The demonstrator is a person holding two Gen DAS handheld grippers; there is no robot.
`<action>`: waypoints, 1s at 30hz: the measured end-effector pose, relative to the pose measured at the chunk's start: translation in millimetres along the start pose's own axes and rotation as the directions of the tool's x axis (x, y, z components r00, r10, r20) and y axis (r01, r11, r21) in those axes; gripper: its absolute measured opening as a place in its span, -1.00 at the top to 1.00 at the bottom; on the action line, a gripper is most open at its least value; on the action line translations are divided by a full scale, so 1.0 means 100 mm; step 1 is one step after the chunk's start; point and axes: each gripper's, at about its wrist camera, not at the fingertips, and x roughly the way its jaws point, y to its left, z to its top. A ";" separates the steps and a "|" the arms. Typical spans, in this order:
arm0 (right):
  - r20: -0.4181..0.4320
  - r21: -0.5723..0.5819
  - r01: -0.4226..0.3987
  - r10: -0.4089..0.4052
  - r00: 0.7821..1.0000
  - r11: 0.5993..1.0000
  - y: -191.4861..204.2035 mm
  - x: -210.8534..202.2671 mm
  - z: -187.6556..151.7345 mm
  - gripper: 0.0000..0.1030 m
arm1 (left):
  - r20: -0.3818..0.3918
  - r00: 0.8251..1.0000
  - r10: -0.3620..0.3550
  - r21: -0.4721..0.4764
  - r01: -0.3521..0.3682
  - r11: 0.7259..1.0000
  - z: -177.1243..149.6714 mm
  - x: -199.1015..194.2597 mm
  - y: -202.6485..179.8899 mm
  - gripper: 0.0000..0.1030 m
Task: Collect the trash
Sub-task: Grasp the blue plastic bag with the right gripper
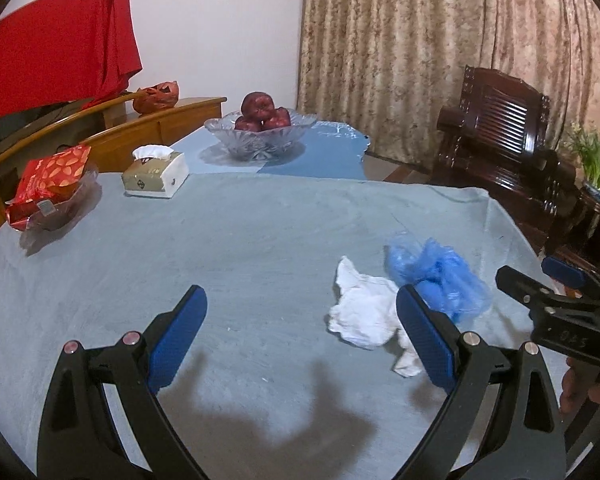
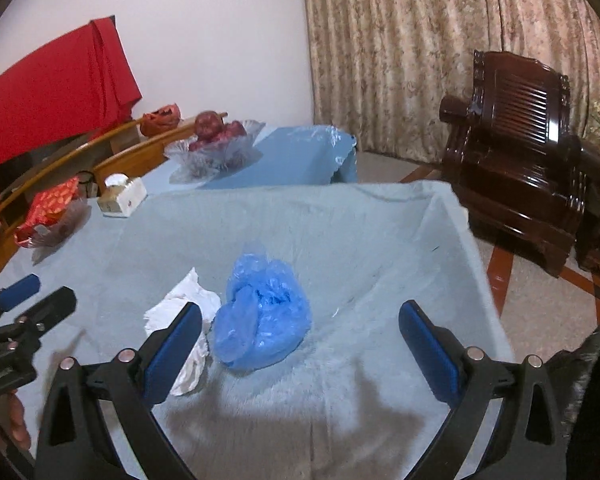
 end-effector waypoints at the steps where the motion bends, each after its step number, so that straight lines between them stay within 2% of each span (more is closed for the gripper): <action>1: -0.007 0.005 -0.002 0.002 1.000 1.000 0.02 0.06 -0.01 -0.88 | -0.002 1.000 0.002 0.000 -0.002 1.000 0.00 0.02 0.01 -0.81; 11: -0.082 -0.030 -0.016 0.014 0.997 0.999 0.22 0.47 0.00 -0.86 | -0.024 1.000 0.015 -0.019 -0.016 1.000 -0.04 0.19 0.10 -0.81; 13: -0.099 -0.036 -0.023 0.019 0.995 0.999 0.24 0.54 -0.01 -0.80 | -0.028 0.999 0.016 -0.020 -0.016 1.000 -0.04 0.22 0.11 -0.81; 16: -0.146 -0.040 -0.051 0.045 0.988 0.998 0.26 0.66 -0.02 -0.58 | -0.031 0.999 0.018 -0.024 -0.019 1.000 -0.05 0.23 0.12 -0.81; 18: -0.162 -0.036 -0.072 0.066 0.985 0.997 0.27 0.69 -0.03 -0.32 | -0.033 0.999 0.018 -0.028 -0.019 0.999 -0.04 0.24 0.13 -0.81; 21: -0.169 -0.029 -0.103 0.096 0.981 0.994 0.26 0.69 -0.03 -0.12 | -0.037 0.999 0.017 -0.030 -0.019 0.999 -0.05 0.25 0.11 -0.81; 26: -0.160 -0.028 -0.126 0.120 0.980 0.992 0.21 0.61 -0.04 0.10 | -0.039 0.999 0.004 -0.017 -0.005 1.000 -0.04 0.27 0.04 -0.81; 30: -0.141 -0.010 -0.107 0.104 0.985 0.994 0.11 0.53 -0.03 0.15 | -0.043 0.999 -0.011 -0.004 0.011 1.000 -0.05 0.27 -0.08 -0.81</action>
